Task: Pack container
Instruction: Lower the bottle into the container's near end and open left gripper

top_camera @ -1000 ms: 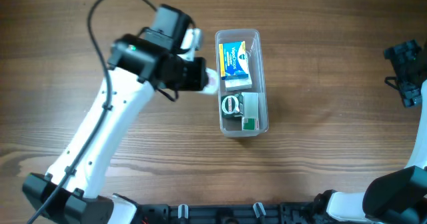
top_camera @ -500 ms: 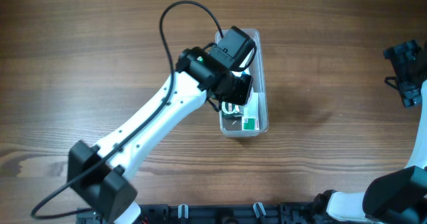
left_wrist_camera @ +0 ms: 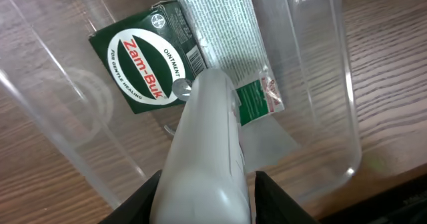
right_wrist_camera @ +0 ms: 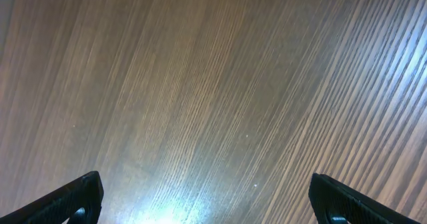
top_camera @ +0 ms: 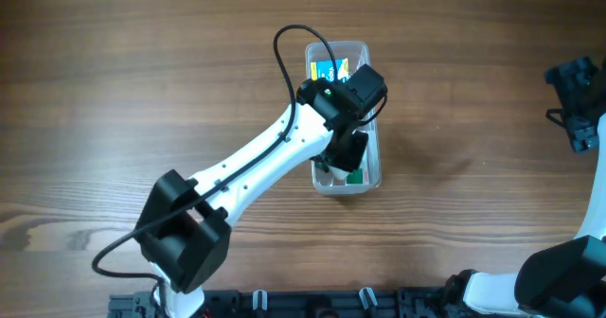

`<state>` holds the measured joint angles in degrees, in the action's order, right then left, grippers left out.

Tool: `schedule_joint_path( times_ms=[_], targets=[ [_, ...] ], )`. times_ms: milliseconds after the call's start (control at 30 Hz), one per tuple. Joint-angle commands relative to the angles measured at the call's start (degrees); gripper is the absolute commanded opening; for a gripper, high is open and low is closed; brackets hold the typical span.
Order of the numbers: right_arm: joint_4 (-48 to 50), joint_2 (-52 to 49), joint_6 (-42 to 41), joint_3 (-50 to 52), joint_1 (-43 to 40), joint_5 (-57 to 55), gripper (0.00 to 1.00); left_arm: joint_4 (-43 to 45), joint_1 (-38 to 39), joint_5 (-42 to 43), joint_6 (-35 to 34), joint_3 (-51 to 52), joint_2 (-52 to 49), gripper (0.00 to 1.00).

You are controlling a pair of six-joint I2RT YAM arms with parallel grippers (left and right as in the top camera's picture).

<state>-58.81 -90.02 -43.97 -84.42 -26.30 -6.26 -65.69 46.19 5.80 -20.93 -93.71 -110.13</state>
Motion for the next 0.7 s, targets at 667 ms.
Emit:
schedule_joint_path(
  times_ms=[667],
  targets=[
    [0.15,-0.52,-1.16,-0.2,0.13,0.09,1.0,-3.76,0.46,-0.09,7.04,-0.79,-3.19,0.65]
  ],
)
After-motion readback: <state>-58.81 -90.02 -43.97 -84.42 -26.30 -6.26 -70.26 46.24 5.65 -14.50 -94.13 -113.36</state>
